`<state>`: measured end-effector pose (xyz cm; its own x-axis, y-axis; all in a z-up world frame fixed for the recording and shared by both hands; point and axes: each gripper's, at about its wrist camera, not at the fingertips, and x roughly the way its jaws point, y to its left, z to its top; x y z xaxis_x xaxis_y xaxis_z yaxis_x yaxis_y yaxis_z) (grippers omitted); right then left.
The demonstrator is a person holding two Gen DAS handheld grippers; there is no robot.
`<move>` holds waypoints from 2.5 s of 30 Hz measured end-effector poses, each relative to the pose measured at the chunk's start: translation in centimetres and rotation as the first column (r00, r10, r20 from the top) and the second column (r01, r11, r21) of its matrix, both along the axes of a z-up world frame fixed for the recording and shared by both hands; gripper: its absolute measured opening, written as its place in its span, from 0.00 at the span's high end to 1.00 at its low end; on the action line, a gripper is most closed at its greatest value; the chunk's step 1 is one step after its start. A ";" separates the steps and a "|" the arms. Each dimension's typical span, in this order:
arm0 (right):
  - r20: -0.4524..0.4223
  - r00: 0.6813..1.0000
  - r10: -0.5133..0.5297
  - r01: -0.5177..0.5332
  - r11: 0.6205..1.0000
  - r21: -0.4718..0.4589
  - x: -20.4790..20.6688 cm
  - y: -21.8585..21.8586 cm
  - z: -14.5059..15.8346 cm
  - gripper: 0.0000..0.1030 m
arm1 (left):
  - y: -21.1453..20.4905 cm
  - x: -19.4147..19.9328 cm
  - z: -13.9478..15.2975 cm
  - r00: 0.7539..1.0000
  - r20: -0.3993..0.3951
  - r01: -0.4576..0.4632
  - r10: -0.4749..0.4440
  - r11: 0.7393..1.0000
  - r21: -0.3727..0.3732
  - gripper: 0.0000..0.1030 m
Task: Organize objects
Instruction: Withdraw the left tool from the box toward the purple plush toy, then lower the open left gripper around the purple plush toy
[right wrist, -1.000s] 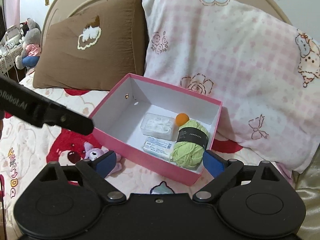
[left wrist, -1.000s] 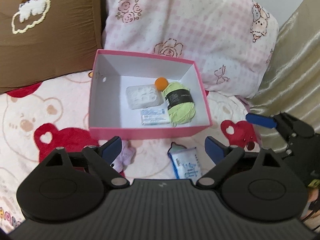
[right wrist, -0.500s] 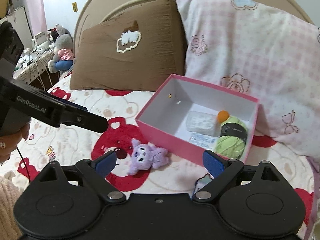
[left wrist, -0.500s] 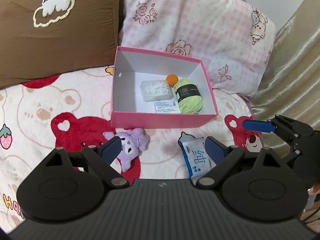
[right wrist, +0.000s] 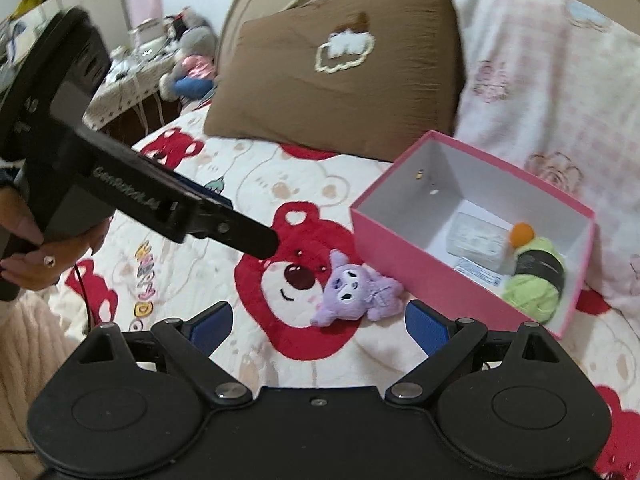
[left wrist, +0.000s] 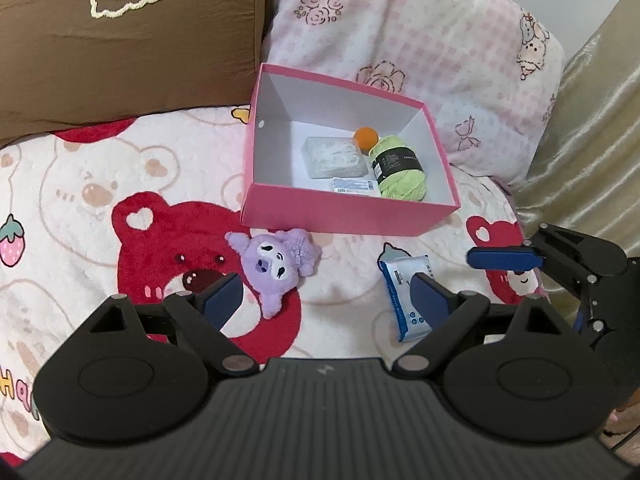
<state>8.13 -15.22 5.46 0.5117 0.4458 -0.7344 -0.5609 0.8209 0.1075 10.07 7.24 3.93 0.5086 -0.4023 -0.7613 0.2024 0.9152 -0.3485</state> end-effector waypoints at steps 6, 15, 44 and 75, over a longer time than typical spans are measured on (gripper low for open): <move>0.002 0.999 0.040 -0.040 0.999 -0.017 0.2 1.8 -2.1 0.08 | 0.2 0.1 -2.3 1.000 0.020 0.004 -0.004 1.000 0.022 0.12; 0.002 0.998 0.062 -0.062 0.998 0.013 1.0 3.5 -3.1 0.08 | 0.7 0.3 -4.5 1.000 0.028 -0.004 0.003 0.999 0.035 0.13; 0.087 0.996 -0.011 0.015 0.999 -0.048 7.3 4.3 -15.7 0.08 | 0.9 4.7 -14.7 0.990 0.042 -0.126 0.133 0.983 -0.131 0.19; -0.017 0.999 -0.045 0.042 0.991 -0.128 12.4 6.0 -20.2 0.06 | 1.8 6.6 -19.7 0.982 -0.067 -0.188 0.178 0.965 -0.182 0.63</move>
